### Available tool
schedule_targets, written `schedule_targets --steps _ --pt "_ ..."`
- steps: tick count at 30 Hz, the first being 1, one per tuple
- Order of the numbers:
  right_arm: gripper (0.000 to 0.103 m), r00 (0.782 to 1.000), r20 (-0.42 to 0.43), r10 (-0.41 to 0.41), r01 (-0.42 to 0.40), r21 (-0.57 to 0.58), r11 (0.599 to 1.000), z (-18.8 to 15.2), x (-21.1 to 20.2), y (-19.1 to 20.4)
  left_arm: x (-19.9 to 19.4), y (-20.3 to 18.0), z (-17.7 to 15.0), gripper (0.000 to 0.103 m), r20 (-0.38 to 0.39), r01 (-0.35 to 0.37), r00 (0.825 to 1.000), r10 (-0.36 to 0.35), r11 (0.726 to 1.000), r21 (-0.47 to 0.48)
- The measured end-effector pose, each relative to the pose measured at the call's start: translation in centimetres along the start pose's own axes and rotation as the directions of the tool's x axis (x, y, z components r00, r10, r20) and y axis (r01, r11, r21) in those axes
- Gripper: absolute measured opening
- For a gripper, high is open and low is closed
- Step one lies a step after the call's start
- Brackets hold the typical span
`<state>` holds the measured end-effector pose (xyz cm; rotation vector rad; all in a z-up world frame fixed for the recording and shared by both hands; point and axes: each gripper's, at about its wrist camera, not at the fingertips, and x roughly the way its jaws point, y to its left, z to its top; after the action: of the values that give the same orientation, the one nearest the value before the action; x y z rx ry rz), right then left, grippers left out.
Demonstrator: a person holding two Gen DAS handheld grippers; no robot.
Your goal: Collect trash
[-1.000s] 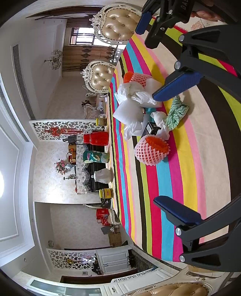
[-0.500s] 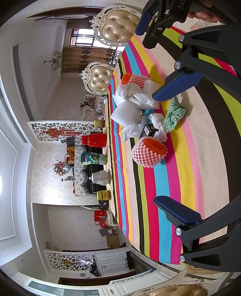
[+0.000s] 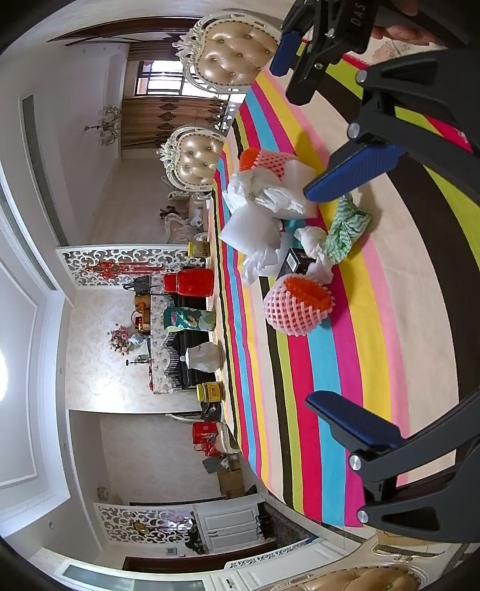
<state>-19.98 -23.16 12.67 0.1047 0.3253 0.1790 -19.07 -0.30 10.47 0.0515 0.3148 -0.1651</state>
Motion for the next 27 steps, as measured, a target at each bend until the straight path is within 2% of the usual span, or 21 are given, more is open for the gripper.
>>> schedule_targets --steps 5,9,13,17,21,24,27 --pt "0.084 0.999 -0.04 -0.002 0.002 -0.004 1.0 -0.1 1.5 -0.2 0.9 0.5 -0.4 0.099 -0.022 -0.009 1.0 0.009 1.0 0.001" --pt "0.084 0.995 -0.1 0.004 -0.005 -0.008 1.0 -0.2 3.7 -0.3 2.3 1.6 -1.1 0.099 -0.068 -0.013 0.998 0.012 1.0 -0.008" --pt "0.084 0.981 -0.192 0.027 -0.031 -0.021 0.999 -0.5 7.0 0.7 4.2 3.5 -1.5 0.099 -0.125 -0.065 0.99 0.065 0.998 0.005" --pt "0.084 0.947 -0.315 0.063 -0.078 -0.035 0.996 -1.0 11.0 2.7 5.8 6.4 -1.8 0.099 -0.177 -0.142 0.974 0.143 0.99 0.018" --pt "0.084 0.907 -0.419 0.048 -0.083 -0.066 0.994 -1.5 14.8 4.2 7.7 9.2 -2.1 0.099 -0.24 -0.187 0.953 0.184 0.982 0.01" --pt "0.082 0.88 -0.472 0.052 -0.101 -0.081 0.992 -2.0 16.5 5.0 8.7 10.4 -2.2 0.099 -0.267 -0.193 0.946 0.186 0.981 0.002" --pt "0.074 0.85 -0.522 0.069 -0.138 -0.094 0.986 -2.8 17.4 5.5 10.1 10.6 -2.0 0.099 -0.288 -0.181 0.941 0.179 0.983 0.02"
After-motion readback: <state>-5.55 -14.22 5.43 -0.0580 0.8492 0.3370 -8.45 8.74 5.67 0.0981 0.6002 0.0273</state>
